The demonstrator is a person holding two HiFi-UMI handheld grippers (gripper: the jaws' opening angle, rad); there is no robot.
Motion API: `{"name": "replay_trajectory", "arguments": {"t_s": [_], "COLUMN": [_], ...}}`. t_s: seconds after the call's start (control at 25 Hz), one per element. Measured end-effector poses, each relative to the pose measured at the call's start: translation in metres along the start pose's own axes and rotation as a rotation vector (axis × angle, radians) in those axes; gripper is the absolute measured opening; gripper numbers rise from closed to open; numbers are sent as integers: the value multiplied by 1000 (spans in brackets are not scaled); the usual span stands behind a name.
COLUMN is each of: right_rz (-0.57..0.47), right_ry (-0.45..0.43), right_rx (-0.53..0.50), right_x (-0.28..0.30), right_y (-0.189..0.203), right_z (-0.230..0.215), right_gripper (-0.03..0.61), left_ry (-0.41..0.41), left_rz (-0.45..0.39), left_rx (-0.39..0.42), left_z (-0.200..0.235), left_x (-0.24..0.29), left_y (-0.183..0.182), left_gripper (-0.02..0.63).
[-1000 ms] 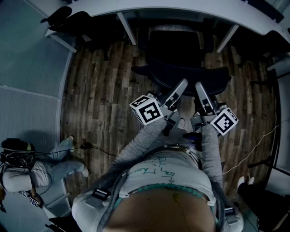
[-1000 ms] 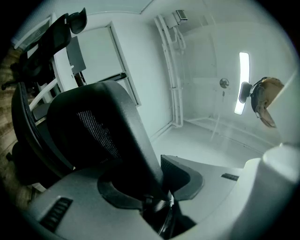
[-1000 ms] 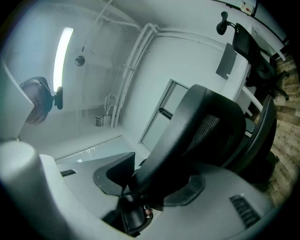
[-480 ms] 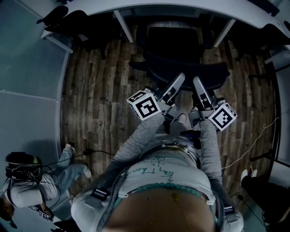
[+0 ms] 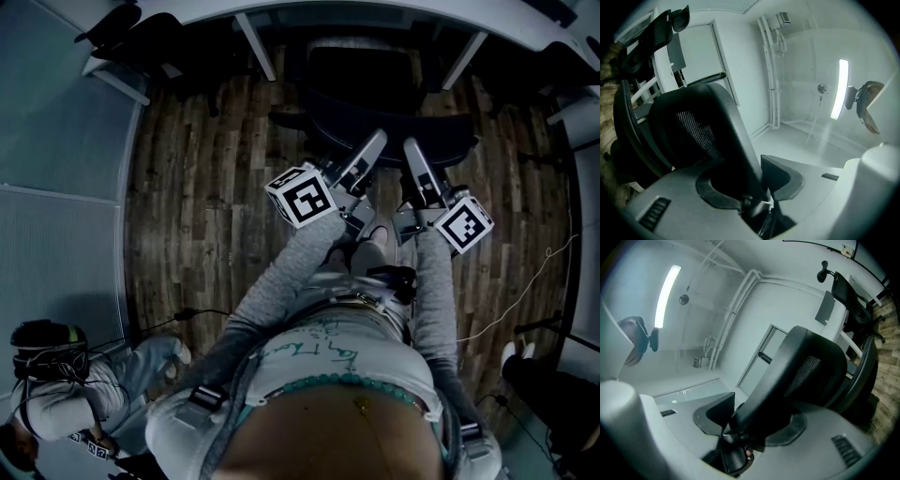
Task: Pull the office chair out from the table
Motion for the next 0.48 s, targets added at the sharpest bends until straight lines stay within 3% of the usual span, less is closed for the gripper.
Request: {"name": "replay_trajectory", "arguments": {"t_s": [0.48], "right_rz": [-7], "right_ry": [43], "right_rx": [14], "right_x": [-8], "right_y": [6], "right_z": [7], "right_gripper": [202], "left_ry": [-1], "left_rz": [1], "left_rx": [42], "left_z": [-2], "left_x": [-15], "left_y": [-2], "left_gripper": [178]}}
Point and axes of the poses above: the fingertips, and each gripper's own axes: x forward along the fingers, z to its left, y out of its underside, the point moved 7 cm from there along -x, backward along the fingers, and after that the axes turned 14 degrees about -z, right-handed, at the moved point
